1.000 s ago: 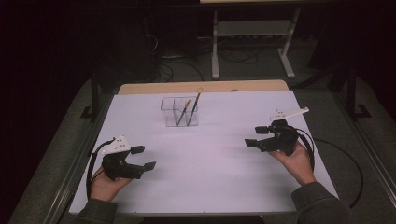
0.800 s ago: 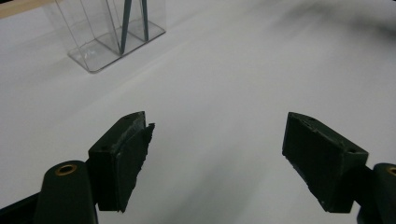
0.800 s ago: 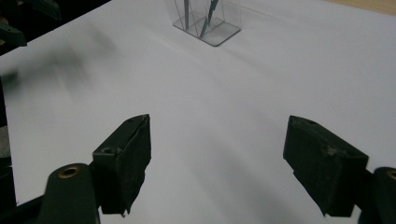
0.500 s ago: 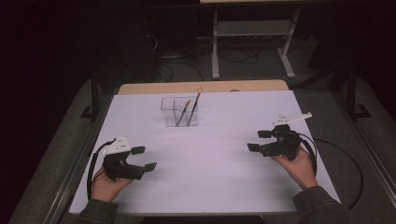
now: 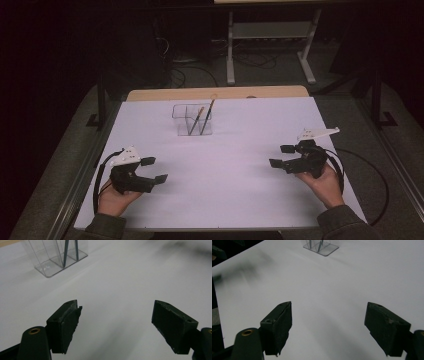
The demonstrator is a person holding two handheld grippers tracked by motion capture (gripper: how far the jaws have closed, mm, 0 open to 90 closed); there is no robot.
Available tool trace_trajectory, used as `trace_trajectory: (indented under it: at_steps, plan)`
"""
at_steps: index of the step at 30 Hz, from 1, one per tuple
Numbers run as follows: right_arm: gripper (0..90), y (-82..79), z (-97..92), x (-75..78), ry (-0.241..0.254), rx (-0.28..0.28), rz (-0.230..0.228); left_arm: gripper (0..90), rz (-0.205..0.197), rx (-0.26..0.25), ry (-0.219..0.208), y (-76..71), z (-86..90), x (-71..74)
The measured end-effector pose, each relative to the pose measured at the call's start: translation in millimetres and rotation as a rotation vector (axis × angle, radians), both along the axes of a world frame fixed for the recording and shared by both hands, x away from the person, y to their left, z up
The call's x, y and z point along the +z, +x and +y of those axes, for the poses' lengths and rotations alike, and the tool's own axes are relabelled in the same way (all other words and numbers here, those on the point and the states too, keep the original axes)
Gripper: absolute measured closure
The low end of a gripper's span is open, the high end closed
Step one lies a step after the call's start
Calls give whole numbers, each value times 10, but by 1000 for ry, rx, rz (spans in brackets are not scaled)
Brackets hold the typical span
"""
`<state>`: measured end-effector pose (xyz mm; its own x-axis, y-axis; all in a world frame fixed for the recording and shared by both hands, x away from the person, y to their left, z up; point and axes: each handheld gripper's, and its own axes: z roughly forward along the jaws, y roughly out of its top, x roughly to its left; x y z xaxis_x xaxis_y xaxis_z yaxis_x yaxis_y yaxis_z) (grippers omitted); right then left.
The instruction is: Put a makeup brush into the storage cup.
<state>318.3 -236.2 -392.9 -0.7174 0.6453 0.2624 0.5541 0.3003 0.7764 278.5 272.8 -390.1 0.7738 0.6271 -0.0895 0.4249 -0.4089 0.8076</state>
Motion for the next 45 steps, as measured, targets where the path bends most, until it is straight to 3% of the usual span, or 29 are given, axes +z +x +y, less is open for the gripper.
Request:
trace_trajectory:
  at_steps: [45]
  plan:
    - [185,-322,-351,-219,17,-62,22,210,1,-9,11,-16,24,-37]
